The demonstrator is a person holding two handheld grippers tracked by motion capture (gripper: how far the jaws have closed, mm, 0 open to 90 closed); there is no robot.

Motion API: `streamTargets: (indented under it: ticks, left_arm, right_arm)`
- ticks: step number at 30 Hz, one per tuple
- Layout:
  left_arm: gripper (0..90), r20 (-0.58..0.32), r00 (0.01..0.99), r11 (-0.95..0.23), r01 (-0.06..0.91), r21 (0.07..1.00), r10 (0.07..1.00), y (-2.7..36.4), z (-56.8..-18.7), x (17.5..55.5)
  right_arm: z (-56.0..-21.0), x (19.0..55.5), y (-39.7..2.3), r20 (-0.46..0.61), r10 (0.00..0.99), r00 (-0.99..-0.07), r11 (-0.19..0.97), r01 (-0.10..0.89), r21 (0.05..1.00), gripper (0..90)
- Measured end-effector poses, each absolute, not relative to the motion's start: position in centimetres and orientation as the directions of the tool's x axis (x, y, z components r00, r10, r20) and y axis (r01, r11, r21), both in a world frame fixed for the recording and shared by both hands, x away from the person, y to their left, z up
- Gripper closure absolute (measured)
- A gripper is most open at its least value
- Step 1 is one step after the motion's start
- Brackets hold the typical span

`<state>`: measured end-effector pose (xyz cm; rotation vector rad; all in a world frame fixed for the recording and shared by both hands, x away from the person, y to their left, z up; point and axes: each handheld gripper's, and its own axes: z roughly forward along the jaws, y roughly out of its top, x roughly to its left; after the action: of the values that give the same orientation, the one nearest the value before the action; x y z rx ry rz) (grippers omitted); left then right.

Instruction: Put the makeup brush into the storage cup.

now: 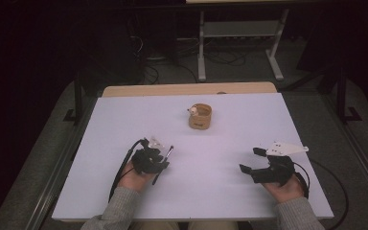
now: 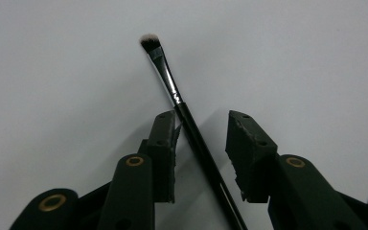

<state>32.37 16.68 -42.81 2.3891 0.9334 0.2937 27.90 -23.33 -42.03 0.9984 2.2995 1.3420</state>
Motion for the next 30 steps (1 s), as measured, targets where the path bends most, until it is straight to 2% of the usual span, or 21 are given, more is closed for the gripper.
streamTargets:
  ticks: [13,23,30]
  left_arm:
    - [74.1,0.021,0.739,-0.629,0.559,0.54,0.674,16.22,-43.05,32.3]
    - [82.7,-0.019,0.733,-0.61,0.58,0.54,0.68,16.64,-43.06,32.78]
    - [83.6,-0.025,0.739,-0.615,0.578,0.537,0.673,16.71,-43.04,32.92]
  right_arm:
    - [-42.0,27.88,-23.36,0.088,0.692,-0.716,0.323,0.416,0.85,16.5]
    - [-42.07,27.88,-23.22,0.094,0.69,-0.718,0.326,0.424,0.845,16.7]
    - [-42.24,27.98,-23.08,0.096,0.682,-0.725,0.335,0.427,0.84,17.2]
